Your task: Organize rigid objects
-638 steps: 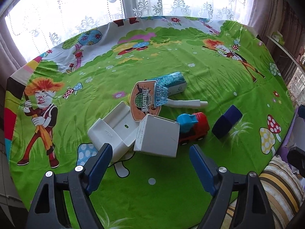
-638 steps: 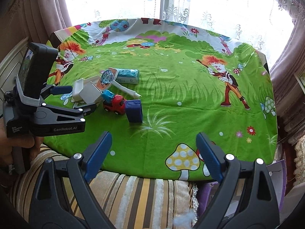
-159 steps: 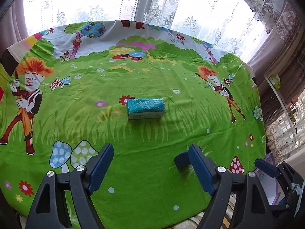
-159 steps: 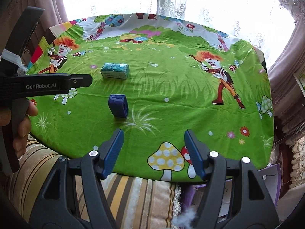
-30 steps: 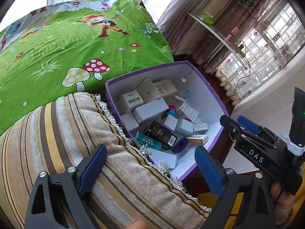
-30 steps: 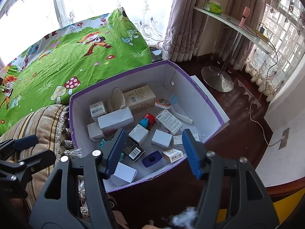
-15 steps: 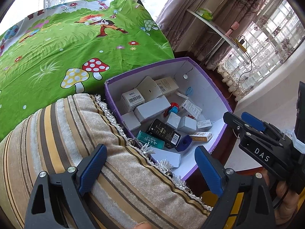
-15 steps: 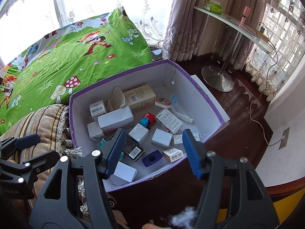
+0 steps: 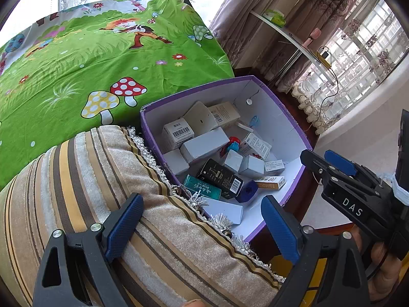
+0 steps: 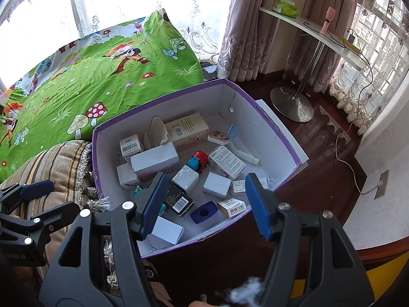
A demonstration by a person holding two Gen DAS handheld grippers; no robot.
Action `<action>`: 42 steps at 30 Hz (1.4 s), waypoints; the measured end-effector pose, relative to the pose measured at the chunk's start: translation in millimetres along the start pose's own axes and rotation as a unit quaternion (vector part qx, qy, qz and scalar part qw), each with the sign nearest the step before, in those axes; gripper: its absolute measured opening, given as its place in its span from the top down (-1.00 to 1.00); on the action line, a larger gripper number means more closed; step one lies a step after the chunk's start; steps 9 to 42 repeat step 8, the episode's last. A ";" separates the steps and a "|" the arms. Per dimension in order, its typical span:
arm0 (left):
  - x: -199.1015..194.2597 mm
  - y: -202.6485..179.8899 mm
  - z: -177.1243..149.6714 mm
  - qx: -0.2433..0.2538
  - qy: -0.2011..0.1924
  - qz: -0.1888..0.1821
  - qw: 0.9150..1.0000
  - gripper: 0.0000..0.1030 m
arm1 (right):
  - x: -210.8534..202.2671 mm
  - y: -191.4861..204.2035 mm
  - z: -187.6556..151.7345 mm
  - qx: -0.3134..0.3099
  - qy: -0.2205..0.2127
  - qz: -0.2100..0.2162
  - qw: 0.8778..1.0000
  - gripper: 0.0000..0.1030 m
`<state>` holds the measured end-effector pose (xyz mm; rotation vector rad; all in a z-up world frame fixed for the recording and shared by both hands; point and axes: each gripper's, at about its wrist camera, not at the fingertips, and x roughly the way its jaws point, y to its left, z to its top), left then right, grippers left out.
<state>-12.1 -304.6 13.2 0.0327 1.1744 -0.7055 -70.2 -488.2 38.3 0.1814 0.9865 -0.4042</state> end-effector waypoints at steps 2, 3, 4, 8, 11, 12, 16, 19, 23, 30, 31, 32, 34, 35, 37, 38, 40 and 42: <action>-0.1 -0.1 0.2 0.000 0.000 0.000 1.000 -0.83 | 0.2 -0.1 0.1 0.000 0.000 0.000 1.000 -0.29; -0.2 -0.2 0.2 0.001 0.000 0.000 1.000 -0.83 | 0.3 -0.2 0.2 -0.001 0.000 0.000 1.000 -0.29; -0.1 -0.6 -0.3 0.004 -0.001 0.001 1.000 -0.83 | 0.2 -0.2 0.1 -0.001 0.000 0.000 1.000 -0.29; 2.4 -3.8 -2.1 0.017 -0.002 0.009 1.000 -0.83 | 0.4 -0.1 0.2 0.000 0.000 0.000 1.000 -0.29; 2.4 -3.8 -2.1 0.017 -0.002 0.009 1.000 -0.83 | 0.4 -0.1 0.2 0.000 0.000 0.000 1.000 -0.29; 2.4 -3.8 -2.1 0.017 -0.002 0.009 1.000 -0.83 | 0.4 -0.1 0.2 0.000 0.000 0.000 1.000 -0.29; 2.4 -3.8 -2.1 0.017 -0.002 0.009 1.000 -0.83 | 0.4 -0.1 0.2 0.000 0.000 0.000 1.000 -0.29; 2.4 -3.8 -2.1 0.017 -0.002 0.009 1.000 -0.83 | 0.4 -0.1 0.2 0.000 0.000 0.000 1.000 -0.29; 2.4 -3.8 -2.1 0.017 -0.002 0.009 1.000 -0.83 | 0.4 -0.1 0.2 0.000 0.000 0.000 1.000 -0.29; 2.4 -3.8 -2.1 0.017 -0.002 0.009 1.000 -0.83 | 0.4 -0.1 0.2 0.000 0.000 0.000 1.000 -0.29; 2.4 -3.8 -2.1 0.017 -0.002 0.009 1.000 -0.83 | 0.4 -0.1 0.2 0.000 0.000 0.000 1.000 -0.29; 2.4 -3.8 -2.1 0.017 -0.002 0.009 1.000 -0.83 | 0.4 -0.1 0.2 0.000 0.000 0.000 1.000 -0.29; 2.4 -3.8 -2.1 0.017 -0.002 0.009 1.000 -0.83 | 0.4 -0.1 0.2 0.000 0.000 0.000 1.000 -0.29; 2.4 -3.8 -2.1 0.017 -0.002 0.009 1.000 -0.83 | 0.4 -0.1 0.2 0.000 0.000 0.000 1.000 -0.29; 2.4 -3.8 -2.1 0.017 -0.002 0.009 1.000 -0.83 | 0.4 -0.1 0.2 0.000 0.000 0.000 1.000 -0.29; 2.4 -3.8 -2.1 0.017 -0.002 0.009 1.000 -0.83 | 0.4 -0.1 0.2 0.000 0.000 0.000 1.000 -0.29; 2.4 -3.8 -2.1 0.017 -0.002 0.009 1.000 -0.83 | 0.4 -0.1 0.2 0.000 0.000 0.000 1.000 -0.29; 2.4 -3.8 -2.1 0.017 -0.002 0.009 1.000 -0.83 | 0.4 -0.1 0.2 0.000 0.000 0.000 1.000 -0.29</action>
